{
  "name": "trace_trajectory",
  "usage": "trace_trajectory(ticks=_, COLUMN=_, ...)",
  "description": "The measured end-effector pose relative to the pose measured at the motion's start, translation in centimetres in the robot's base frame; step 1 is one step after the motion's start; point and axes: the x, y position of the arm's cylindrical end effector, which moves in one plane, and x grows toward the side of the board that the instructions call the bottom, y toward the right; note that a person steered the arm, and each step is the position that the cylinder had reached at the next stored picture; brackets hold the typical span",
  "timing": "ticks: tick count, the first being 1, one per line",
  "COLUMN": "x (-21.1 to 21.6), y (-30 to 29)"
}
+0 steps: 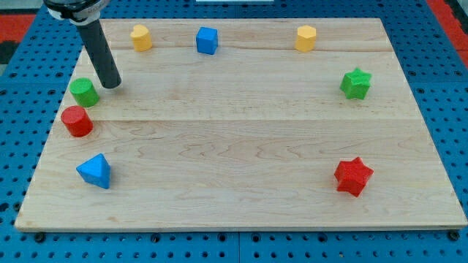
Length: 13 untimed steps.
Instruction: Place the red circle towards the bottom center
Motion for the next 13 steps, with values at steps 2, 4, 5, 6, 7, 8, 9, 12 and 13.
trace_trajectory(ticks=2, x=-3.8, y=-6.7)
trace_trajectory(ticks=4, x=0.8, y=-9.1)
trace_trajectory(ticks=5, x=4.9, y=-8.7)
trace_trajectory(ticks=6, x=6.0, y=-6.4)
trace_trajectory(ticks=7, x=7.7, y=-8.9)
trace_trajectory(ticks=8, x=8.7, y=-5.3)
trace_trajectory(ticks=9, x=8.5, y=1.8)
trace_trajectory(ticks=12, x=11.3, y=9.0)
trace_trajectory(ticks=13, x=12.5, y=12.5)
